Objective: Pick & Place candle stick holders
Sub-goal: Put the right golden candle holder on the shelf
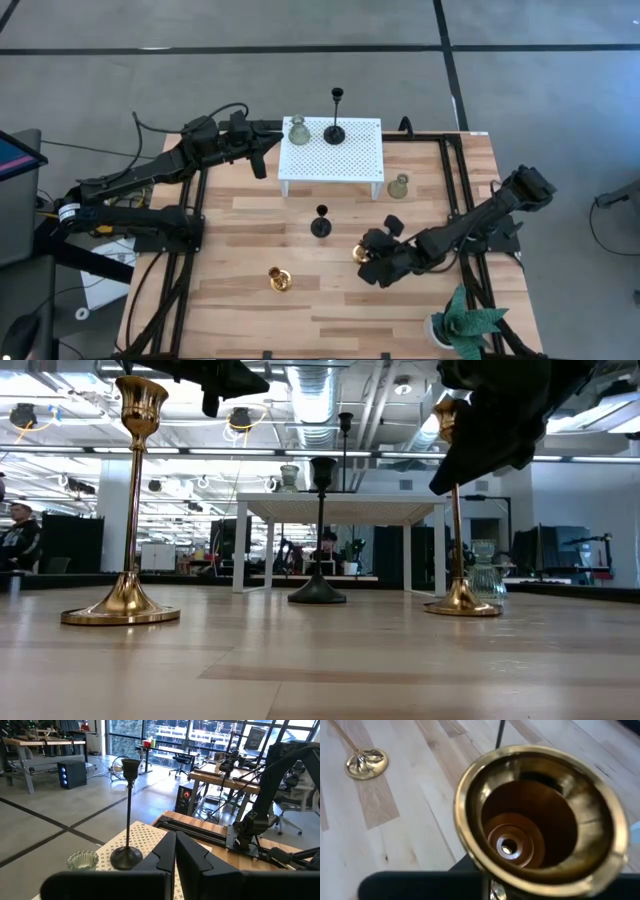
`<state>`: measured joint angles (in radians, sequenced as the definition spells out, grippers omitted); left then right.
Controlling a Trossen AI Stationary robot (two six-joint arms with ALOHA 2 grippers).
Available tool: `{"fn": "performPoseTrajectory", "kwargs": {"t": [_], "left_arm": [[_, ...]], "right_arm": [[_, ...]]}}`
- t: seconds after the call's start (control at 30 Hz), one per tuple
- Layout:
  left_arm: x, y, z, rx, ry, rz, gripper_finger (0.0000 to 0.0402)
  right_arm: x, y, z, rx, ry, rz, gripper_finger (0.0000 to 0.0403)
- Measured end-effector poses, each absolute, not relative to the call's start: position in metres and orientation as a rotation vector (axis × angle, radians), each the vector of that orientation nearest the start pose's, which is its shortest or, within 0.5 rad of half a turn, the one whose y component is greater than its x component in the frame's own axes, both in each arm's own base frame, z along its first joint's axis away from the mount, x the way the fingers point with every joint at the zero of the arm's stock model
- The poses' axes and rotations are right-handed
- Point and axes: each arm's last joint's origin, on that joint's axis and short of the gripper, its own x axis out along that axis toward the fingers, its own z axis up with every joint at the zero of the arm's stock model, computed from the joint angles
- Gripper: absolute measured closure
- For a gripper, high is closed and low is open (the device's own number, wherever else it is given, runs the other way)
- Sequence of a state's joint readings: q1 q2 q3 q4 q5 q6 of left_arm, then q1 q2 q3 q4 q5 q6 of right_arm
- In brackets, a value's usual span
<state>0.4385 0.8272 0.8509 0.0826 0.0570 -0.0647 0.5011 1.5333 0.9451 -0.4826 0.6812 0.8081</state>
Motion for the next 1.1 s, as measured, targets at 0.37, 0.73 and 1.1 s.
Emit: {"fn": "performPoseTrajectory", "kwargs": {"t": [0.37,0.73,1.1], "left_arm": [[0.164,0.075,0.374,-0.038,-0.116,0.378,0.039],[0.164,0.075,0.374,-0.034,-0.115,0.378,0.039],[0.165,0.075,0.374,-0.031,-0.114,0.378,0.039]], "right_arm": [[0.254,0.1,0.23,0.224,0.712,-0.523,0.0398],[0.23,0.073,0.291,0.355,0.529,-0.489,0.04],[0.238,0.045,0.369,0.236,0.541,-0.555,0.0401]]}}
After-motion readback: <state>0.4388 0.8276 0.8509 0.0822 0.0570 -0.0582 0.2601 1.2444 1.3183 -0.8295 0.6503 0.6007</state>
